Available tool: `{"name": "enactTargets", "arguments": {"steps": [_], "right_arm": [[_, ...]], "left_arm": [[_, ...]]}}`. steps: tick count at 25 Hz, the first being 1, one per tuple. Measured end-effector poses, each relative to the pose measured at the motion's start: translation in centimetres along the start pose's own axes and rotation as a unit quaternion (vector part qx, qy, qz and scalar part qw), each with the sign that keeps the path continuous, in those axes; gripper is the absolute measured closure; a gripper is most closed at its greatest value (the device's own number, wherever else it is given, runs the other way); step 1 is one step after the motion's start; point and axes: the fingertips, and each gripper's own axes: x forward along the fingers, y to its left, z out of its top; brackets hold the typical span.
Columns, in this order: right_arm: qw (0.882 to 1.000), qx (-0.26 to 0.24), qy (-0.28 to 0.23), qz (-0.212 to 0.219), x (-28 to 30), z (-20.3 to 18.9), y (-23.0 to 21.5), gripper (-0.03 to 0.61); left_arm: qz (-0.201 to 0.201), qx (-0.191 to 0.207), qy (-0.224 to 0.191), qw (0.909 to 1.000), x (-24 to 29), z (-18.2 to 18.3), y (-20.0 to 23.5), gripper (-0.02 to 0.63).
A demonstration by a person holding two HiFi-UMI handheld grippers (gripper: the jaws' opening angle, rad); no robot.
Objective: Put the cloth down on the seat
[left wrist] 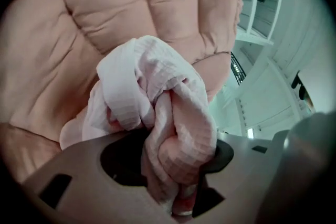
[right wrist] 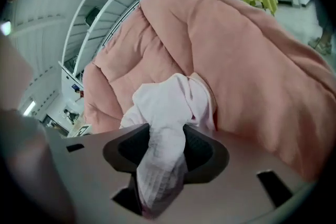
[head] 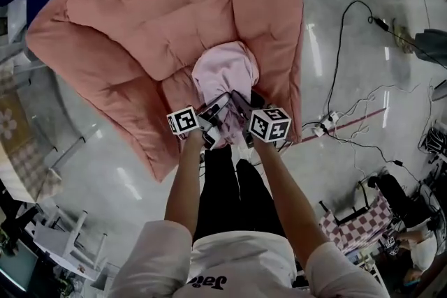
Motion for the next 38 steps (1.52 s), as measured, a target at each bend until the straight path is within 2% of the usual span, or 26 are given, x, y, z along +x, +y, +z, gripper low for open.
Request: {"name": "enactTargets", "arguments": {"steps": [1,5,10,12,16,22,25,29,34,38], "right_arm": [[1.000,-0.012,0.004,-0.018,0.8,-0.3,-1.0,0.388],[0.994,-0.055,0.041,-0.084,2.7,-1.6,-4.3,0.391],[0.975,-0.135,0.088,-0.153,3.6,-3.3,-5.4,0.403],[0.968,-0.153,0.099,-0.172,3.9,-3.6,-6.1,0.403],[0.968,-0.151,0.099,-0.172,4.0,-3.7,-5.9,0.391],[0.972,-0.146,0.103,-0.154,2.8,-3.9,-4.7,0.350],[0.973,-0.145,0.094,-0.153,0.9,-3.4,-3.1,0.348],[0.974,-0.159,0.074,-0.145,-2.8,-2.5,-0.7,0.350],[0.976,-0.182,0.023,-0.118,-7.8,-0.6,3.0,0.350],[0.973,-0.208,-0.044,-0.089,-12.6,2.1,7.2,0.362]], "left_arm": [[0.008,-0.015,0.000,0.9999,0.5,0.1,1.4,0.374],[0.043,0.010,-0.001,0.9990,2.8,0.6,5.7,0.371],[0.100,0.007,-0.003,0.9950,2.9,0.2,9.2,0.342],[0.117,0.002,-0.005,0.9931,3.2,0.0,10.1,0.325],[0.143,-0.007,-0.004,0.9898,2.2,-0.1,10.4,0.283],[0.190,0.033,-0.005,0.9812,-1.6,0.4,9.5,0.262],[0.205,0.038,-0.020,0.9778,-4.4,0.6,7.9,0.260],[0.224,0.078,-0.027,0.9711,-7.3,-0.2,4.4,0.259],[0.224,0.183,-0.054,0.9558,-9.1,-1.4,-3.1,0.261],[0.203,0.280,-0.108,0.9320,-10.7,-2.2,-11.4,0.261]]}}
